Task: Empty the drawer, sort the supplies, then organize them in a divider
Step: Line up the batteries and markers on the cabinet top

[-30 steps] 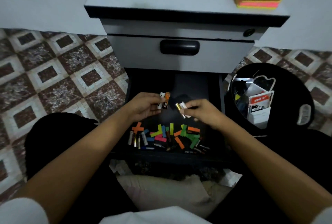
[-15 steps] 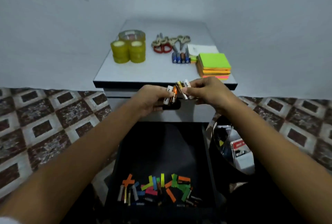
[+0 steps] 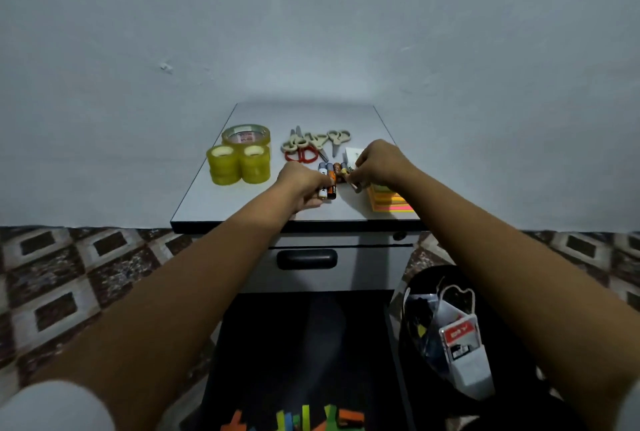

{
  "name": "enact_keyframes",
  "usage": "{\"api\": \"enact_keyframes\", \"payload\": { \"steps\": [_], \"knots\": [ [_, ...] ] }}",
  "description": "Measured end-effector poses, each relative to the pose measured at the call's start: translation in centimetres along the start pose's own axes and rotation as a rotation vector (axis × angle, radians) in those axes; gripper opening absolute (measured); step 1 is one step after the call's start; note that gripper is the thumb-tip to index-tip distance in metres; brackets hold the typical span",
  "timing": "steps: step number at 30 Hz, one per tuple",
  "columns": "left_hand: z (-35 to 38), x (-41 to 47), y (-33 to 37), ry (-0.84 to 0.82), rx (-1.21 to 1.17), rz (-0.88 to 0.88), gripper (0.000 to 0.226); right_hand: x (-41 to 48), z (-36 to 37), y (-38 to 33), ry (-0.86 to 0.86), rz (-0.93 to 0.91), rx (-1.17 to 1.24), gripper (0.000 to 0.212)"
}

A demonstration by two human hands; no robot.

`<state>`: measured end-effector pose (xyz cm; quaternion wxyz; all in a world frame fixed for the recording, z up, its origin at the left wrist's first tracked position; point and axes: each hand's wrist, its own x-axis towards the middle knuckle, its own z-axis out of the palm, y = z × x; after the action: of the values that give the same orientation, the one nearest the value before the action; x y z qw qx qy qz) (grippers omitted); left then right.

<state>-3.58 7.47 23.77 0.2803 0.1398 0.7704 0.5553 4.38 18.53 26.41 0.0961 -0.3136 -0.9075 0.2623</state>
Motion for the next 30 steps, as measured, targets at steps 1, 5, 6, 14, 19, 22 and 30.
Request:
{"api": "enact_keyframes", "payload": {
  "steps": [1, 5, 6, 14, 19, 22, 30],
  "knots": [
    [0.1, 0.4, 0.0, 0.000, -0.004, 0.002, 0.013, 0.4, 0.3, 0.1, 0.000, 0.006, -0.037, 0.023],
    [0.5, 1.5, -0.1, -0.006, 0.043, 0.009, 0.021, 0.9, 1.2, 0.2, 0.002, 0.004, -0.196, 0.015],
    [0.6, 1.7, -0.1, 0.002, 0.066, 0.011, 0.024, 0.9, 1.4, 0.3, 0.008, 0.005, -0.221, 0.023],
    [1.4, 2.1, -0.2, 0.052, 0.209, 0.044, 0.032, 0.8, 2.0, 0.3, 0.060, -0.044, -0.367, 0.020],
    [1.3, 1.7, -0.2, 0.062, 0.300, 0.115, 0.030, 0.7, 1.9, 0.2, 0.071, -0.075, -0.391, 0.017],
    [1.0, 1.7, -0.5, 0.073, 0.350, 0.176, 0.022, 0.5, 1.8, 0.2, 0.079, -0.083, -0.375, 0.017],
    [0.5, 1.3, -1.4, 0.082, 0.593, 0.371, 0.023, 0.6, 1.8, 0.4, 0.128, -0.080, -0.400, 0.020]
  ]
}}
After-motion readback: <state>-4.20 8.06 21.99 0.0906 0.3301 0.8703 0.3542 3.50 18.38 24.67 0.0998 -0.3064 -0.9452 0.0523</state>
